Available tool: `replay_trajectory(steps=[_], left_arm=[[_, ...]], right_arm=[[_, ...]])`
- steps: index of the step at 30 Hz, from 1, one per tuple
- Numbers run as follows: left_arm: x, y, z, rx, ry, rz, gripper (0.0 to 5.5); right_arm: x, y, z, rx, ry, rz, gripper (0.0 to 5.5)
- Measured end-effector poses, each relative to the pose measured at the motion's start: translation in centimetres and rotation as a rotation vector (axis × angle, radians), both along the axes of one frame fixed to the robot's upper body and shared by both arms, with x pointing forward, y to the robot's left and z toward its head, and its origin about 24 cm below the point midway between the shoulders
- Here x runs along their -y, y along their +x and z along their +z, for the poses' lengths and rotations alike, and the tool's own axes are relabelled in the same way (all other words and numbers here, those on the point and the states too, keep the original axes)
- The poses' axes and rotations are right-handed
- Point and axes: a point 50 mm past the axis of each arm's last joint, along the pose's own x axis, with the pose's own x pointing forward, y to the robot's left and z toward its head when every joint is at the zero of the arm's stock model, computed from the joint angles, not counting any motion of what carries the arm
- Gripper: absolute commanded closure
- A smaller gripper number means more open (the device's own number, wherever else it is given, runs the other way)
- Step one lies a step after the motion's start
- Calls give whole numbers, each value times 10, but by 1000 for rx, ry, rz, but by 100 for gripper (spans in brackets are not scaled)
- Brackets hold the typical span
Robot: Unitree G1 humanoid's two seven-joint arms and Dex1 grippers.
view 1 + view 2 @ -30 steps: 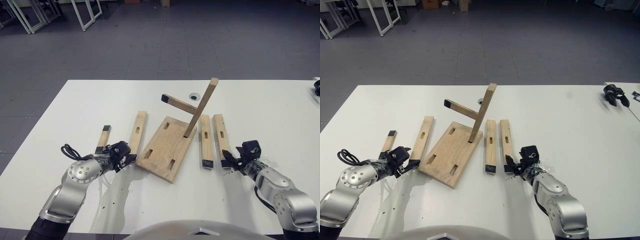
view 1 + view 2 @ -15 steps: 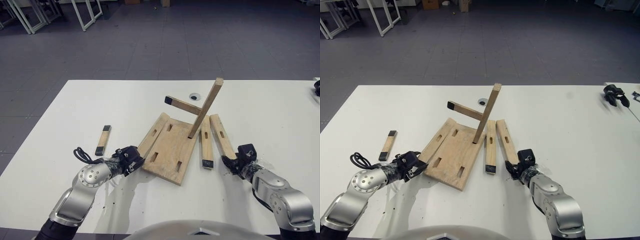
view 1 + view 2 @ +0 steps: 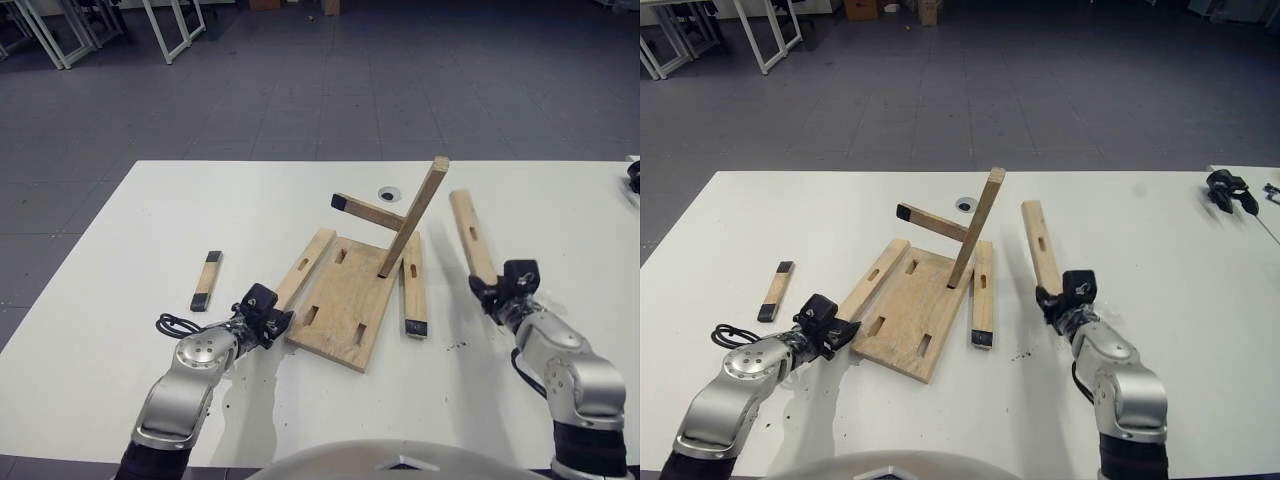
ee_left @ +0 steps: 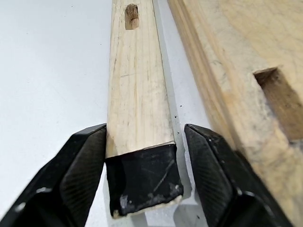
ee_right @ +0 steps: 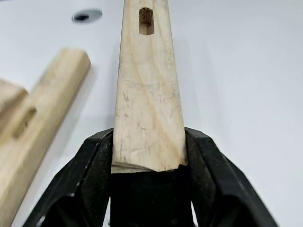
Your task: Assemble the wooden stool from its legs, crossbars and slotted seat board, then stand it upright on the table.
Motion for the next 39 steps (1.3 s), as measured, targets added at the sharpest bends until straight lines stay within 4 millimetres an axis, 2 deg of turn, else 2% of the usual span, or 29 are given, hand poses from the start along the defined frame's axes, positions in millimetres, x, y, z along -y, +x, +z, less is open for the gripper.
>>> replay_trajectory(steps=[4,8,10,15,17,18,20,23,25,26,28,30,31,35,39], left_arm=[[7,-11,6,-6,32,-152,264],[18,-9,10,12,101,-266,264],[28,-8,9,23,108,-314,264],[39,10,7,72,148,-303,264],[27,19,5,83,185,-199,264],[14,27,5,91,212,-102,264],[3,30,4,88,217,-13,264],[-1,32,3,86,169,39,264],[-1,31,3,95,77,83,264],[0,33,8,123,20,105,264],[-3,37,35,268,-64,147,264],[-8,35,58,374,-72,126,264],[-8,31,63,382,-62,82,264],[-2,6,44,227,47,-128,264],[3,-12,9,64,128,-267,264]], right_arm=[[3,27,45,216,34,7,345],[-13,45,94,405,97,128,345],[-20,49,107,450,118,175,345],[-31,54,119,475,115,247,345],[-31,54,118,469,117,253,345],[-32,54,118,468,129,268,345],[-34,54,118,466,138,280,345],[-35,52,118,467,141,293,345],[-36,50,118,476,142,312,345],[-36,48,119,482,156,324,345],[-35,44,126,519,195,333,345],[-33,38,138,583,223,339,345],[-33,36,145,612,229,344,345],[-35,35,155,654,262,343,345],[-42,29,174,727,418,420,345]])
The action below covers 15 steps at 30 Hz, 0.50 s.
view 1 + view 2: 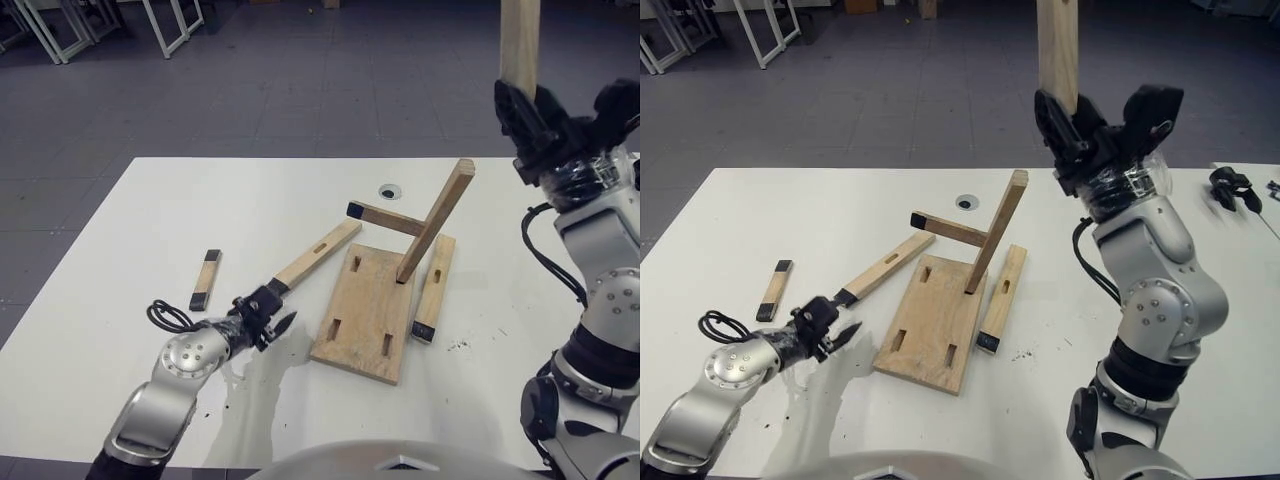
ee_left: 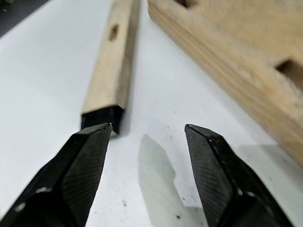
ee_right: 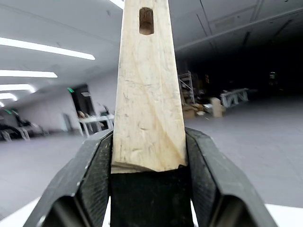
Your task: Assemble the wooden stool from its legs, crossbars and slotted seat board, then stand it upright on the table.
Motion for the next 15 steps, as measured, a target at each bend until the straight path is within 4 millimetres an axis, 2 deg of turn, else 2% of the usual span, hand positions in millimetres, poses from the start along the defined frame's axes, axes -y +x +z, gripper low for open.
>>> replay_trajectory(steps=[4,8,10,15], left_arm=[[16,-1,-4,-5,-34,-117,264],[35,-14,-6,-95,-120,-279,264],[39,-15,-6,-121,-147,-303,264],[59,5,-12,-119,-236,-264,264]], right_arm=[[-10,-4,1,-12,12,98,345],[-19,-6,-3,-48,-28,175,345],[-23,-9,-7,-62,-70,219,345],[-31,-20,-42,-186,-160,380,345]])
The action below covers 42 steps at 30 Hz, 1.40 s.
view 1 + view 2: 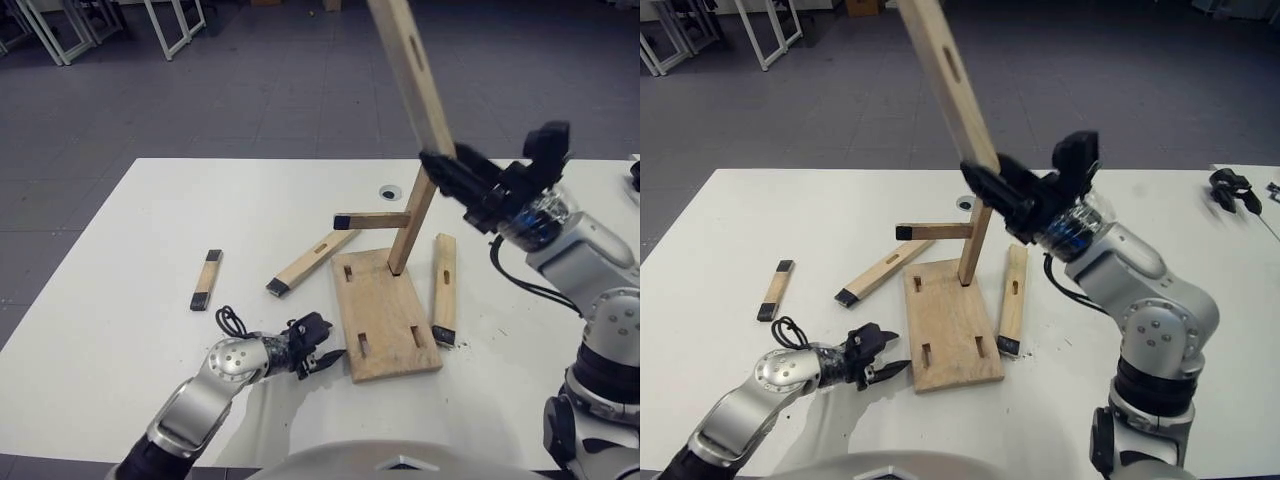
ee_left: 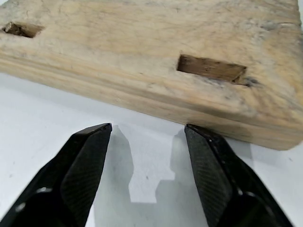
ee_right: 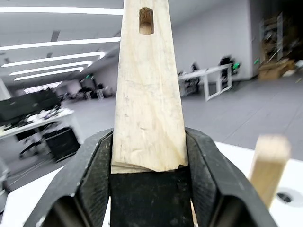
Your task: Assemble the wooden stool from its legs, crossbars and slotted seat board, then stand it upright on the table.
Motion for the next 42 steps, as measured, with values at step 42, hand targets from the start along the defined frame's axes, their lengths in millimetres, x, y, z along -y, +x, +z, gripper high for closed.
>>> replay_trajectory(steps=[42], left_arm=[[-30,28,164,-280,-1155,-6,343]], right_arm=[[-8,-29,-36,-263,30,715,232]])
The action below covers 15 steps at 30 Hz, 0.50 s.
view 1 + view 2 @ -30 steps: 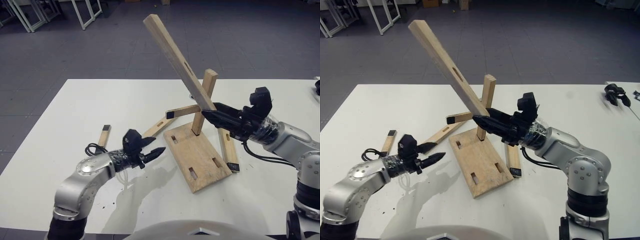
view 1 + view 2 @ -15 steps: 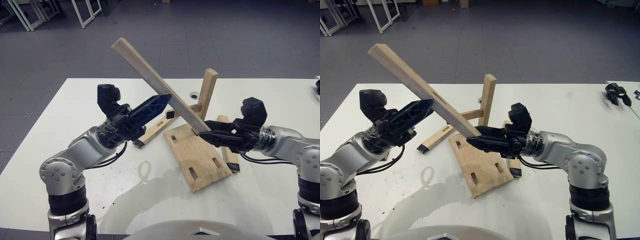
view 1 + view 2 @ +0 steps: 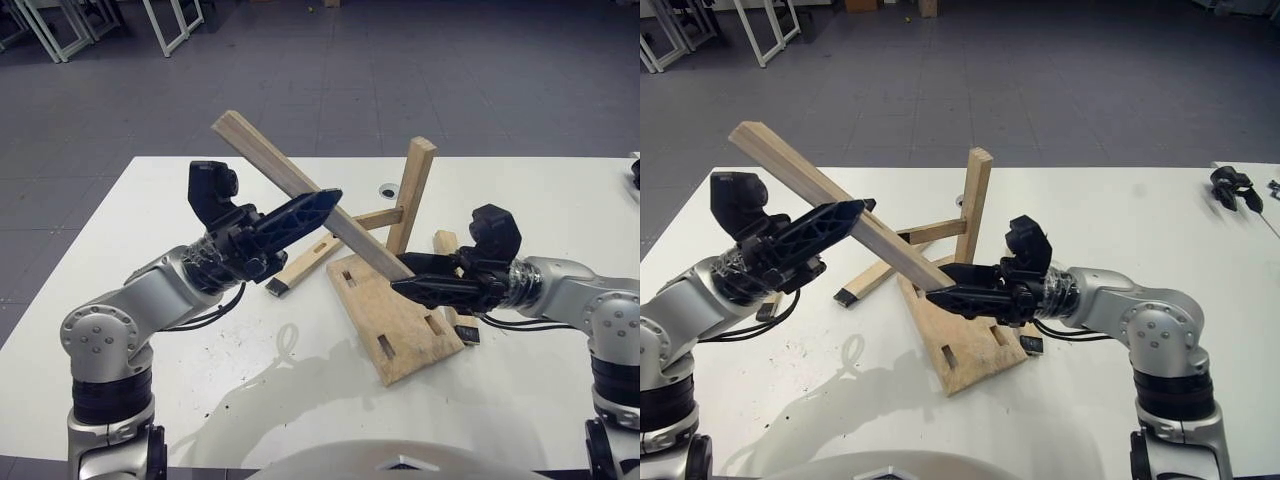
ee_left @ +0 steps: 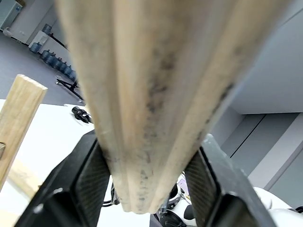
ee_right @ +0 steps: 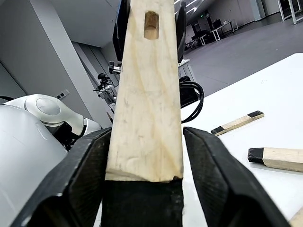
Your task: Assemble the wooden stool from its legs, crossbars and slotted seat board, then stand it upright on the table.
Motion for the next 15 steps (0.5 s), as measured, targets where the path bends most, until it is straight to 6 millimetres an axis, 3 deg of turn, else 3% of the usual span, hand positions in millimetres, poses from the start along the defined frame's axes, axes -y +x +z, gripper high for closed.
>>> replay_trajectory(steps=[2,7,12,15], left_arm=[[-5,2,-2,3,20,34,344],[-36,15,-16,96,241,212,344],[-25,37,-62,151,518,213,344],[-19,53,-72,218,574,213,344]], right_arm=[[0,1,-4,15,-60,-3,212],[27,2,-48,69,-450,-75,212],[26,9,-74,228,-689,-126,212],[18,11,-84,319,-753,-141,212]])
